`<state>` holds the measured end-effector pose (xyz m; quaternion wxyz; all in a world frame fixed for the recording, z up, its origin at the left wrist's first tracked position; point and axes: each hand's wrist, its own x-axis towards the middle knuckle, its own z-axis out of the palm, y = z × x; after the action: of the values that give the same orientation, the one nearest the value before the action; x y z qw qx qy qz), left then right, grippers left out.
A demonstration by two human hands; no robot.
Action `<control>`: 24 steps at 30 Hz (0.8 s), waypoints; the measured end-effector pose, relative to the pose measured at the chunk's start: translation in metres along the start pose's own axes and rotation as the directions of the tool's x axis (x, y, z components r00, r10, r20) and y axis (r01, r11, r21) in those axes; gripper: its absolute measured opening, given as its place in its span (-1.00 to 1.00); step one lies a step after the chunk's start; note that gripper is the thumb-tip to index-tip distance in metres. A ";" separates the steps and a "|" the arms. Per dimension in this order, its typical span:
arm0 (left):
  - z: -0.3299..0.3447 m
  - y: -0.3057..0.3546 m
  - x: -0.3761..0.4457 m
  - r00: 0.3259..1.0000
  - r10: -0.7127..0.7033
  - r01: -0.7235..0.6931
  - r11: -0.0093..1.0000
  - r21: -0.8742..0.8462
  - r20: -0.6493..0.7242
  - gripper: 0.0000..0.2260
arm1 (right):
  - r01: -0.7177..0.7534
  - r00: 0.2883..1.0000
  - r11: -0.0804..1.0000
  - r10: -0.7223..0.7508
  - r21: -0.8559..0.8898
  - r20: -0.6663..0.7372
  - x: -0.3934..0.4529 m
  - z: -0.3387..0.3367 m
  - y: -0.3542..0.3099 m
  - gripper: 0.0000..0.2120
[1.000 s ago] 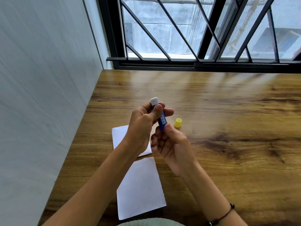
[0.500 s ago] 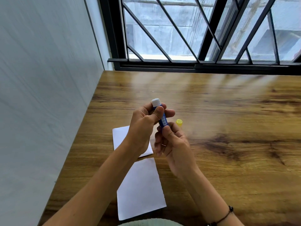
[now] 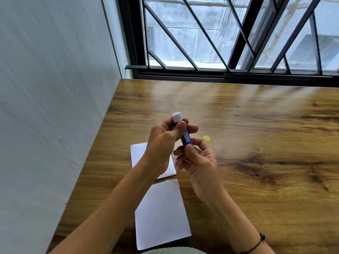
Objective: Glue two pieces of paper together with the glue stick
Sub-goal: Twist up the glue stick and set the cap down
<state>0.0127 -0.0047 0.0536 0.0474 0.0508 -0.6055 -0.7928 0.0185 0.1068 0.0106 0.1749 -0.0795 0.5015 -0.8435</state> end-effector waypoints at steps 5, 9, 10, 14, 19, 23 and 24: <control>-0.002 -0.003 0.001 1.000 0.015 -0.015 1.000 0.020 0.014 -0.89 | -0.140 0.989 0.986 0.136 0.088 0.054 0.000 -0.001 -0.001 -0.70; -0.002 -0.005 0.001 0.999 0.021 -0.022 0.999 0.026 0.028 -0.89 | -0.252 0.965 0.957 0.238 0.145 0.107 -0.002 0.000 -0.002 -0.62; -0.002 -0.005 0.001 0.999 0.019 -0.019 0.999 0.027 0.027 -0.89 | -0.253 0.965 0.958 0.239 0.137 0.111 -0.002 0.000 -0.002 -0.61; -0.005 -0.004 0.001 1.000 0.009 -0.009 1.000 0.024 0.019 -0.89 | -0.095 0.994 0.989 0.101 -0.117 0.048 -0.003 0.002 0.000 -0.65; -0.004 -0.005 -0.004 0.999 0.027 -0.028 0.999 0.035 0.034 -0.89 | -0.016 1.000 0.987 0.016 -0.163 0.003 -0.006 0.002 -0.002 -0.73; -0.003 -0.006 -0.005 0.999 0.017 -0.018 0.999 0.036 0.035 -0.88 | -0.121 0.990 0.991 0.124 -0.049 0.062 -0.008 0.001 -0.002 -0.67; -0.003 -0.006 -0.006 0.999 0.013 -0.015 0.999 0.040 0.033 -0.88 | -0.133 0.988 0.990 0.135 -0.038 0.068 -0.008 0.001 -0.003 -0.67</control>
<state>0.0186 -0.0050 0.0472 0.0419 0.0345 -0.6223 -0.7809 0.0259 0.1103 0.0136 0.2475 -0.0782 0.5131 -0.8181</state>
